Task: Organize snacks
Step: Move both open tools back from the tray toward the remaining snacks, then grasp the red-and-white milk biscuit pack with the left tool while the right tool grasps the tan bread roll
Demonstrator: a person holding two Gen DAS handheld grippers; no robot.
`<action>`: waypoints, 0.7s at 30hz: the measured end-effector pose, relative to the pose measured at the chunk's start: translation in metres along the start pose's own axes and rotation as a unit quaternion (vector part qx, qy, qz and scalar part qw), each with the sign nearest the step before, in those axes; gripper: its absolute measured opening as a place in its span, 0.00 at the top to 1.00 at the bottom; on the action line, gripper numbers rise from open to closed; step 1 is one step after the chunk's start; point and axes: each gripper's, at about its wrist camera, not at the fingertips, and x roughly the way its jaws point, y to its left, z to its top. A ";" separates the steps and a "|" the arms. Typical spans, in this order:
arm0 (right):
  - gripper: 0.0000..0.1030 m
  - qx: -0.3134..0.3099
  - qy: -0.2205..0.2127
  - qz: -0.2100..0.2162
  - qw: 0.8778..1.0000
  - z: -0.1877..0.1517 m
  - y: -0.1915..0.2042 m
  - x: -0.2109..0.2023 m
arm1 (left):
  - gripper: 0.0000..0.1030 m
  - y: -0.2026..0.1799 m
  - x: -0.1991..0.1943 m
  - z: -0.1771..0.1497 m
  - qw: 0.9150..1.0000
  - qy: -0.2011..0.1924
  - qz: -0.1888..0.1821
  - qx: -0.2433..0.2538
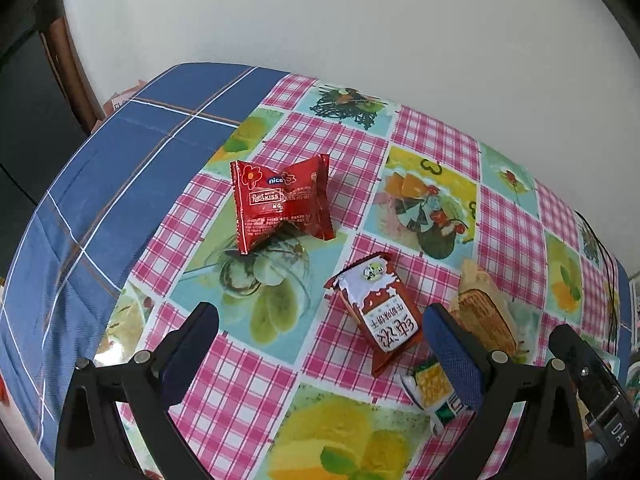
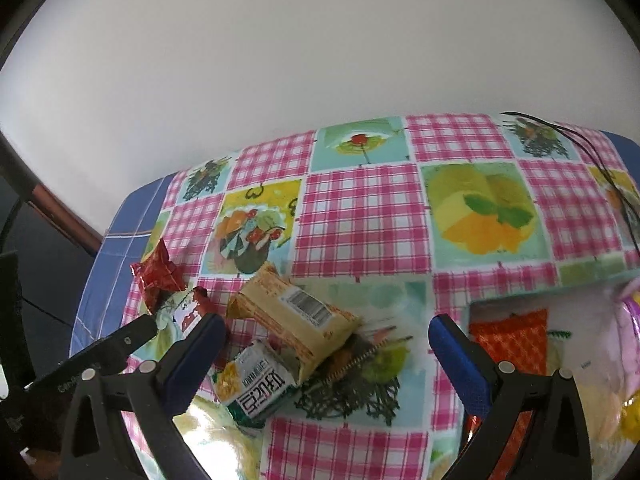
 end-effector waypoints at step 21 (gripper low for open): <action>0.00 -0.064 0.048 -0.023 0.997 -0.002 0.013 0.064 | 0.02 -0.013 0.037 0.004 1.000 0.015 -0.001 -0.011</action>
